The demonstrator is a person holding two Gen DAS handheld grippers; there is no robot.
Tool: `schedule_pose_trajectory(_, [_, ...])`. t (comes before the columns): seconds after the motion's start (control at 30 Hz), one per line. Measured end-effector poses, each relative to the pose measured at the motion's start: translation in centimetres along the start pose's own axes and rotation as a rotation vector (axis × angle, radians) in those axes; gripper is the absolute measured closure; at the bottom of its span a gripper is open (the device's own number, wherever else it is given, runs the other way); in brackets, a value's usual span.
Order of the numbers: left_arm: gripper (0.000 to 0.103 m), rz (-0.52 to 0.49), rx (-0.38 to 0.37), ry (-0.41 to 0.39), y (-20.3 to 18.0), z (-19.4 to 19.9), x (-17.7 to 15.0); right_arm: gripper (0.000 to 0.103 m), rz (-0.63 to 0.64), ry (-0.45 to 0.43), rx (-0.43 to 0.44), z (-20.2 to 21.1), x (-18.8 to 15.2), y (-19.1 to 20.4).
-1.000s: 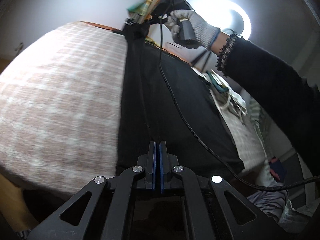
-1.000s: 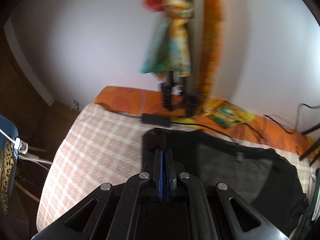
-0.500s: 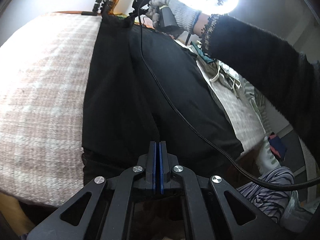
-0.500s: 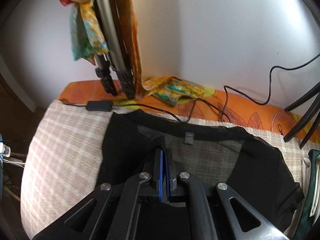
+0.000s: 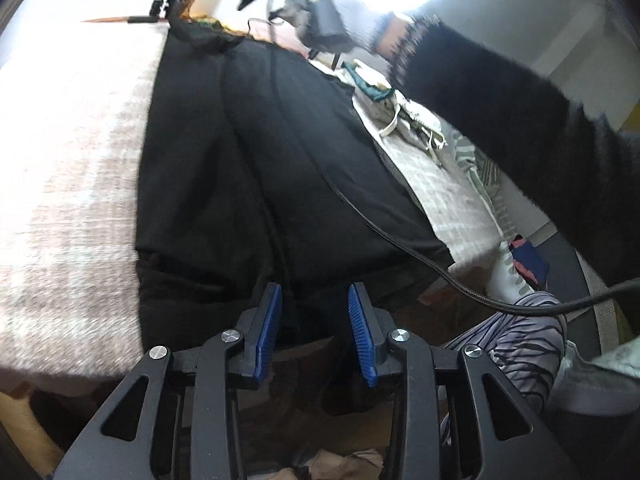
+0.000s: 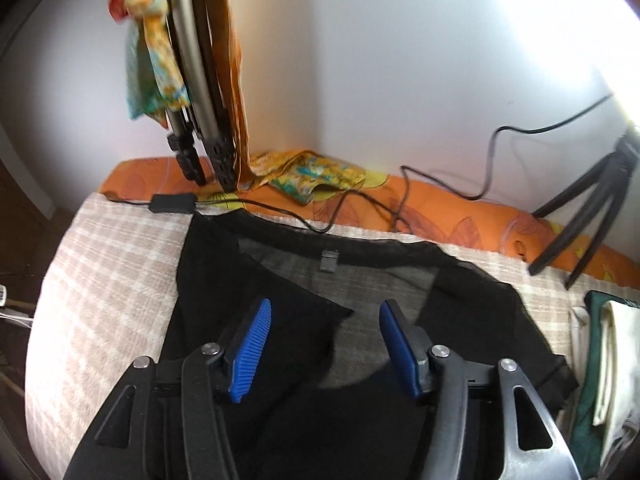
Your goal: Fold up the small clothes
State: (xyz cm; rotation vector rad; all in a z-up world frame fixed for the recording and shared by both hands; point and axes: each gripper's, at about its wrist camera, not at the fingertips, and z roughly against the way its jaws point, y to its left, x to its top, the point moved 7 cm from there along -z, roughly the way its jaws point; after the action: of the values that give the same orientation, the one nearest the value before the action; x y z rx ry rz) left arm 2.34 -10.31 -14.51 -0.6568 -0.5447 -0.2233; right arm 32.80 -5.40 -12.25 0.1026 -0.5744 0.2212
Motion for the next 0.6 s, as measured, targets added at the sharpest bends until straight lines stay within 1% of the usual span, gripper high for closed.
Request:
schedule_pose_trajectory(0.07, [0.070, 0.000, 0.022, -0.028, 0.5, 0.7, 0.4, 0.040, -0.012, -0.032, 0.032, 2.2, -0.4, -0.7])
schedule_pose_trajectory(0.17, [0.070, 0.002, 0.041, -0.064, 0.6, 1.6, 0.9, 0.039, -0.024, -0.067, 0.076, 4.9, -1.2, -2.1])
schedule_pose_trajectory(0.3, [0.070, -0.035, 0.066, -0.097, -0.3, 1.8, 1.6, 0.039, -0.056, -0.103, 0.117, 8.3, -2.6, -4.9])
schedule_pose_trajectory(0.47, [0.070, -0.098, 0.074, -0.087, -2.4, 0.3, 2.1, 0.039, -0.109, -0.127, 0.160, 12.0, -4.9, -9.5])
schedule_pose_trajectory(0.6, [0.070, -0.131, 0.062, -0.064, -4.0, -1.5, 2.1, 0.039, -0.123, -0.139, 0.149, 14.2, -6.4, -13.1])
